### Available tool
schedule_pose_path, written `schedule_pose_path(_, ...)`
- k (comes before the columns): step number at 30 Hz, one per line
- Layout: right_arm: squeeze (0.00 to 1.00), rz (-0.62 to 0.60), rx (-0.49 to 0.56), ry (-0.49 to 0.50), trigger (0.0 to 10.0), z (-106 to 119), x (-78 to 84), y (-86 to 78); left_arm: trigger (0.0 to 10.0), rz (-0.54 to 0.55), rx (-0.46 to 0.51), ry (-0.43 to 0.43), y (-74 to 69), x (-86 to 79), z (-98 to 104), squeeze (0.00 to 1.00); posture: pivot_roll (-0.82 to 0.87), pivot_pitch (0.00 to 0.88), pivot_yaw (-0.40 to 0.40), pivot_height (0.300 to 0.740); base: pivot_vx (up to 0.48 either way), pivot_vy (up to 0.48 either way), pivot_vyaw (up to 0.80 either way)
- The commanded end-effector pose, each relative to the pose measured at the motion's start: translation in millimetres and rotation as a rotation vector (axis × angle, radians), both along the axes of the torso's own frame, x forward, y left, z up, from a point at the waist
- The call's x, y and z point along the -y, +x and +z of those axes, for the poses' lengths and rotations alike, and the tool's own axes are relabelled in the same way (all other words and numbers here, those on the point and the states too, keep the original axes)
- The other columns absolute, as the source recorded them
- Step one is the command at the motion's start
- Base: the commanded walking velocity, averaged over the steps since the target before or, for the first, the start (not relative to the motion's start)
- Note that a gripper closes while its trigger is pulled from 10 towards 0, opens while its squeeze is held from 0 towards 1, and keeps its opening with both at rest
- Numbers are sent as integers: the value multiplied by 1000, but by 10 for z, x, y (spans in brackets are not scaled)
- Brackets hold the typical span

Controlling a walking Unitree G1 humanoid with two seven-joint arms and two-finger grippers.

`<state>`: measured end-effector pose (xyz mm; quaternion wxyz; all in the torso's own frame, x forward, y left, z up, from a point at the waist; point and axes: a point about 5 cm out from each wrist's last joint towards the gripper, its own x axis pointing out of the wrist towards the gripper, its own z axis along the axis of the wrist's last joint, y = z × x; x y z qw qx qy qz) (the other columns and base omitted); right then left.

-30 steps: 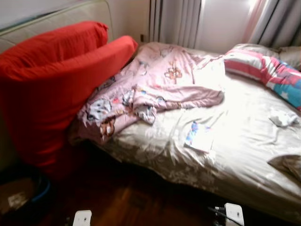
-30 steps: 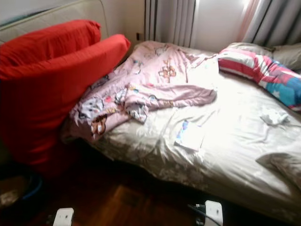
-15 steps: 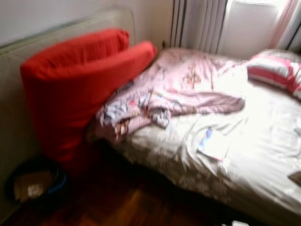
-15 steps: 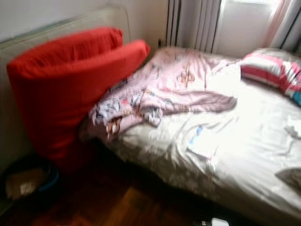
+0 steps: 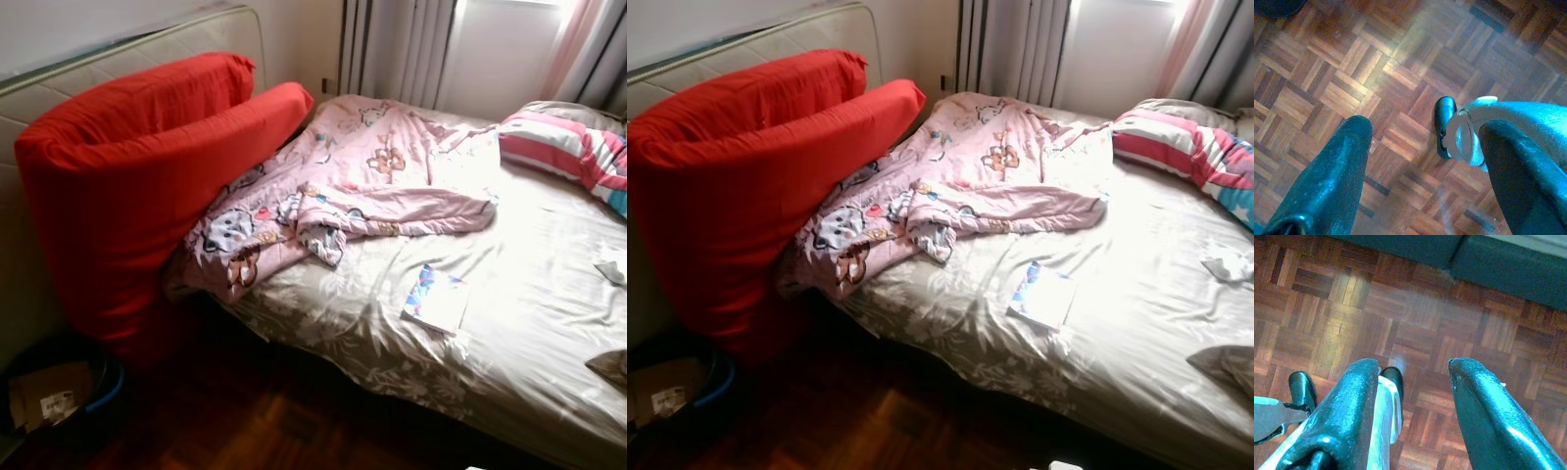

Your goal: Clean up the room

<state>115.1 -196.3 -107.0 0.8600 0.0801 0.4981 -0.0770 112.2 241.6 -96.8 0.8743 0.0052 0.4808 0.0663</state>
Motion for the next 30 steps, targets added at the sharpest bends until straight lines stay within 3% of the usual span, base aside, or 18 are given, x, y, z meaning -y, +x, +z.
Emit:
schedule_pose_path(1, 0, -18, 15, -12, 10000, 13, 37, 18, 10000, -20, -3, -6, -11, 34, -10, 0, -18, 0, 2, 740, 247, 0, 0)
schedule_pose_path(5, 0, -68, 13, -11, 10000, 9, 73, -11, 10000, -25, -3, -11, -21, 65, -19, 0, -16, 0, -8, 740, 254, 0, 0)
schedule_pose_path(9, 0, -15, 11, -15, 10000, 10, 80, -21, 10000, -11, -7, -14, -52, 73, -30, 0, -15, 0, -18, 740, 262, 0, 0)
schedule_pose_path(30, 0, -68, 26, -9, 10000, 10, 62, -20, 10000, -39, -4, -13, -39, 48, -18, 0, -30, 0, 3, 740, 262, 0, 0)
